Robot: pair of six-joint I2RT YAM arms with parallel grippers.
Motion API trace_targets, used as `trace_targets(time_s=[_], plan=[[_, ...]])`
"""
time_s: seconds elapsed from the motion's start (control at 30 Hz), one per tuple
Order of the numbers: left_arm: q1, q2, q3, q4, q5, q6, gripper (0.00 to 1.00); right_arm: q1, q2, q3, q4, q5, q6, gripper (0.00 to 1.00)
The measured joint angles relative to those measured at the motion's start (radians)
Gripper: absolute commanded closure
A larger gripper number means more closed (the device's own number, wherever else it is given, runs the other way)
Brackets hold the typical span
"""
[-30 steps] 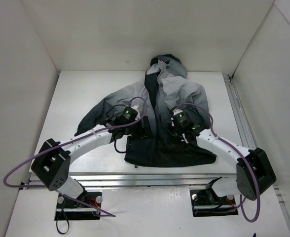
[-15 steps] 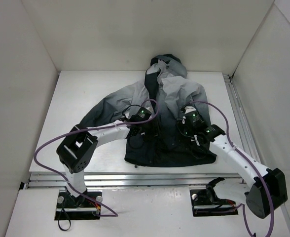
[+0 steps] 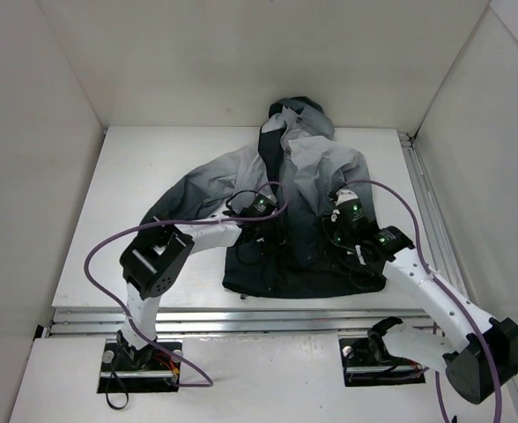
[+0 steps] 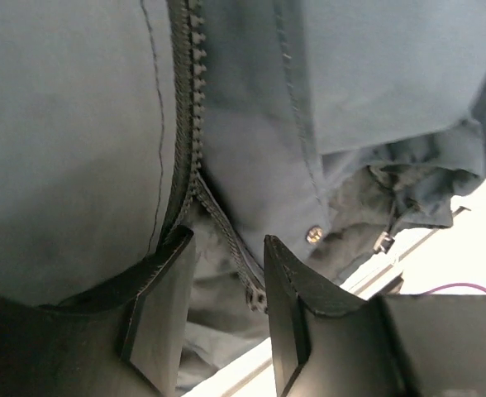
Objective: Zip up the jacket
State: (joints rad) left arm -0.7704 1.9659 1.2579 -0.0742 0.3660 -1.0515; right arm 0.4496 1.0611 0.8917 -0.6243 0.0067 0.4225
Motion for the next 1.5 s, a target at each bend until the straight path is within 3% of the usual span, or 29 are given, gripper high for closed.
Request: trace_targets(time_s=[0.57,0.67,0.7,0.83,1.0,1.23,1.5], plan=[[0.006,0.044,0.003,0.131,0.011,0.005,0.69,0.0,-0.008,0.0,-0.019,0.0,-0.003,0.61],[0.008,0.058,0.003,0.153,0.019,0.01,0.77,0.0,-0.008,0.0,-0.019,-0.007,-0.005,0.61],[0.01,0.061,0.003,0.16,0.023,0.011,0.85,0.0,-0.008,0.0,-0.018,-0.011,-0.005,0.61],[0.018,0.063,0.003,0.179,0.032,0.027,1.0,0.0,-0.008,0.0,-0.019,-0.021,-0.006,0.61],[0.031,0.058,-0.028,0.252,0.056,0.039,1.0,-0.006,-0.008,0.0,-0.019,-0.06,-0.008,0.6],[0.055,0.014,-0.138,0.418,0.112,0.045,1.0,-0.055,-0.008,0.001,-0.018,-0.169,-0.011,0.51],[0.081,-0.064,-0.161,0.609,0.205,0.045,1.0,-0.142,-0.008,0.007,-0.006,-0.319,-0.013,0.42]])
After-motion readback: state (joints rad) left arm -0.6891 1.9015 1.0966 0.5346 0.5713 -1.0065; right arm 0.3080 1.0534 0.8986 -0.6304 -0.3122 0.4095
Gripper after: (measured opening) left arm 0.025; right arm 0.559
